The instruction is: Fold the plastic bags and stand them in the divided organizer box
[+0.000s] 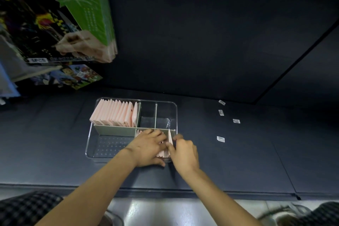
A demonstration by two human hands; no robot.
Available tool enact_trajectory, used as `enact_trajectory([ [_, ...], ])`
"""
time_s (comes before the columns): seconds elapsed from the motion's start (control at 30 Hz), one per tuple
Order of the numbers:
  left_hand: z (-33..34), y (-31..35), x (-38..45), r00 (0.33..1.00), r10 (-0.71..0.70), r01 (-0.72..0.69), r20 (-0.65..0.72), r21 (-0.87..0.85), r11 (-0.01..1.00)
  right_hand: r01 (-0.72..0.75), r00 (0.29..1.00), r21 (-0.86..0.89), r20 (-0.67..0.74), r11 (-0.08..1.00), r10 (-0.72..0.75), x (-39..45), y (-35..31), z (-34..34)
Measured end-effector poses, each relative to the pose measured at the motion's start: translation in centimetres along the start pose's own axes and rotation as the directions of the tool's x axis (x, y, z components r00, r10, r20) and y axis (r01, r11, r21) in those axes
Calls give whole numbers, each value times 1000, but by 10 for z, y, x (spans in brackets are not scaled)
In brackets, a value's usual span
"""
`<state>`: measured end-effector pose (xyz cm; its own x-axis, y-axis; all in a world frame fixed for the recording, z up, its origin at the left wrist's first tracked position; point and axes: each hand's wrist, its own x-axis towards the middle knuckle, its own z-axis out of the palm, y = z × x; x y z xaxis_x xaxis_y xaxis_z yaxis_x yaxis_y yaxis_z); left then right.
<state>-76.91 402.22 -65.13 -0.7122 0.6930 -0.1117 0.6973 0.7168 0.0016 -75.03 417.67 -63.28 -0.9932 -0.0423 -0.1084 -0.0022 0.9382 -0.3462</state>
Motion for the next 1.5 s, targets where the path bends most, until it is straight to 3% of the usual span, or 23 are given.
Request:
enact_trajectory([
  [0.2, 3, 6, -8, 996, -85, 83, -32, -55, 995, -73, 997, 60, -7, 995, 74, -2, 11, 6],
  [0.3, 4, 10, -16, 971, -218, 198, -103, -174, 965, -65, 998, 86, 17, 994, 63, 0, 14, 6],
  [0.5, 12, 24, -42, 812, -557, 452, -174, -415, 789, -116, 993, 196, 5, 974, 118, 2, 22, 5],
  [0.63, 18, 43, -51, 660, -750, 612, -46, -545, 573, -13, 997, 89, 80, 996, 6, 8, 26, 4],
  [0.73, 16, 51, -43, 613, -789, 615, 26, -642, 457, 72, 994, -13, 84, 997, -70, 11, 30, 2],
  [0.87, 11, 62, -19, 633, -772, 578, 56, -697, 424, 29, 997, -43, 78, 999, -25, 12, 57, -10],
  [1.13, -5, 95, 44, 783, -621, 498, 33, -630, 595, -127, 992, -66, 16, 990, 129, 19, 143, -48],
  [1.3, -24, 112, 60, 877, -471, 431, 97, -594, 679, -215, 971, 29, 118, 976, 210, 13, 171, -69],
  [1.4, -56, 111, 57, 877, -466, 433, 119, -617, 657, -218, 964, 52, 165, 975, 207, 13, 171, -103],
  [1.5, -110, 104, 46, 816, -576, 357, -51, -739, 571, -116, 992, 203, -26, 972, 123, 15, 162, -162],
])
